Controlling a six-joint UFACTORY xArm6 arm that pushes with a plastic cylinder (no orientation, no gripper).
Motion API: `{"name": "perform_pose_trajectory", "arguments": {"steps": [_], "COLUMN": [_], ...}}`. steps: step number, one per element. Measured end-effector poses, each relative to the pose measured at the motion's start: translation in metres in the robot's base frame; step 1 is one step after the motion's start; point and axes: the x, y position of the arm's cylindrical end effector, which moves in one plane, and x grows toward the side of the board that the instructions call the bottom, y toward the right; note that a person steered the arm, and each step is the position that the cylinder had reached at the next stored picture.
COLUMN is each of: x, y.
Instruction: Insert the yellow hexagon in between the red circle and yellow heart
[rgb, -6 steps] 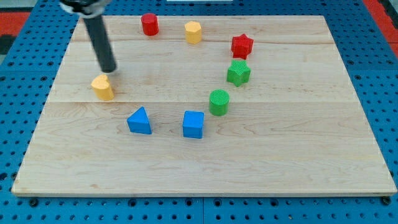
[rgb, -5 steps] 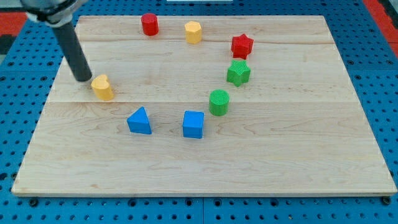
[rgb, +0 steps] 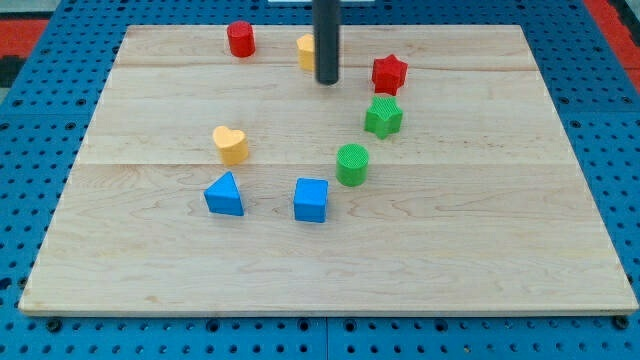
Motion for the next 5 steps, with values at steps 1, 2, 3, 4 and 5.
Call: {"name": "perform_pose_trajectory", "arguments": {"steps": [1,2,3,4,5], "x": [-0.033,-0.056,-0.014,-0.001,-0.006], "y": [0.006,-0.039,-0.076,-0.095,-0.094]}}
